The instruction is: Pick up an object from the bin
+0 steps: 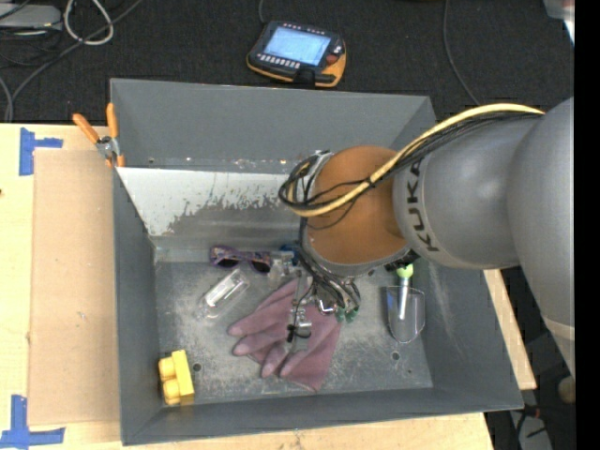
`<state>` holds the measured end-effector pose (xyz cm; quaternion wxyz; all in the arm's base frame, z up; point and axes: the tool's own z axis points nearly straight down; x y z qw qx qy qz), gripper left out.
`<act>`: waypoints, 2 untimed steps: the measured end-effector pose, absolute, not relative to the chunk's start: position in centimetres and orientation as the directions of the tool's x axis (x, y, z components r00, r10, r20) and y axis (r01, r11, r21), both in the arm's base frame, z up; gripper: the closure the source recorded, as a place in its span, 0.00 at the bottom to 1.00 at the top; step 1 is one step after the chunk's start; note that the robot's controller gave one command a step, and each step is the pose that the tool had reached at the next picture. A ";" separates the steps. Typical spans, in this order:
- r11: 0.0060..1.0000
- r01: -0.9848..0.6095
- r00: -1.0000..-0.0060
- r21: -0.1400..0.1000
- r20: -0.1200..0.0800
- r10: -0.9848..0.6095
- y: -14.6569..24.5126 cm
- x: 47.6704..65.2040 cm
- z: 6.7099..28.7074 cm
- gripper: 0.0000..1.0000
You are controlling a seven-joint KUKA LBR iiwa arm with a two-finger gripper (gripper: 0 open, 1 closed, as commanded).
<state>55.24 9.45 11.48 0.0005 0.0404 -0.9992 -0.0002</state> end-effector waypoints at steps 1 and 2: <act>0.983 -0.183 -0.983 0.003 -0.005 -0.183 7.2 57.4 6.9 0.00; 0.811 -0.585 -0.811 0.005 0.004 -0.585 8.9 54.0 6.9 0.00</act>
Offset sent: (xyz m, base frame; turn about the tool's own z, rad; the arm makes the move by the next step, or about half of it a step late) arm -0.0116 -0.0075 -0.0448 -0.5434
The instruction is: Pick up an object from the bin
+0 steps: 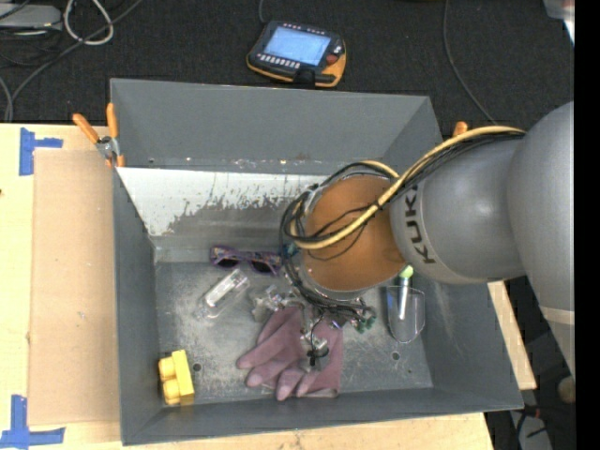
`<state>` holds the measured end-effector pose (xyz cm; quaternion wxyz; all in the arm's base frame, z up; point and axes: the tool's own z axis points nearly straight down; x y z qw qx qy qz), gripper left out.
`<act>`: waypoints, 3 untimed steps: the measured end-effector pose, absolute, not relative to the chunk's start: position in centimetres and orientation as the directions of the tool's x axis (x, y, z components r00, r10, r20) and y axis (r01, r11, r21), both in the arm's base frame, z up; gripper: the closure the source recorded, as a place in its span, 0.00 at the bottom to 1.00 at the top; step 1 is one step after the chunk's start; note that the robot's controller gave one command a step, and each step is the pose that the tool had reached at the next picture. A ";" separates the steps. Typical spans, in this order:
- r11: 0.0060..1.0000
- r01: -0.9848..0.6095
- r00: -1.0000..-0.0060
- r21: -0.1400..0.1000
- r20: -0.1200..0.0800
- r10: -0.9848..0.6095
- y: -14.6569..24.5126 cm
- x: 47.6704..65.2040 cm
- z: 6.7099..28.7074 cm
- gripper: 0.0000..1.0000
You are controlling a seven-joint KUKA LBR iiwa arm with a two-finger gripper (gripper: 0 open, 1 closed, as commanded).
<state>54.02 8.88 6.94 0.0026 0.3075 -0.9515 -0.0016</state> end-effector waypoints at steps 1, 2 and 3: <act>0.977 -0.211 -0.977 0.003 -0.005 -0.211 7.3 57.2 6.9 0.00; 0.836 -0.548 -0.836 0.005 0.002 -0.548 8.6 54.6 6.9 1.00; 0.837 -0.547 -0.837 0.006 0.003 -0.547 8.6 54.6 6.9 1.00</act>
Offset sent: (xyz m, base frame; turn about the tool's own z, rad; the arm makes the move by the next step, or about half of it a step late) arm 0.0061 -0.0028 -0.0002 0.0417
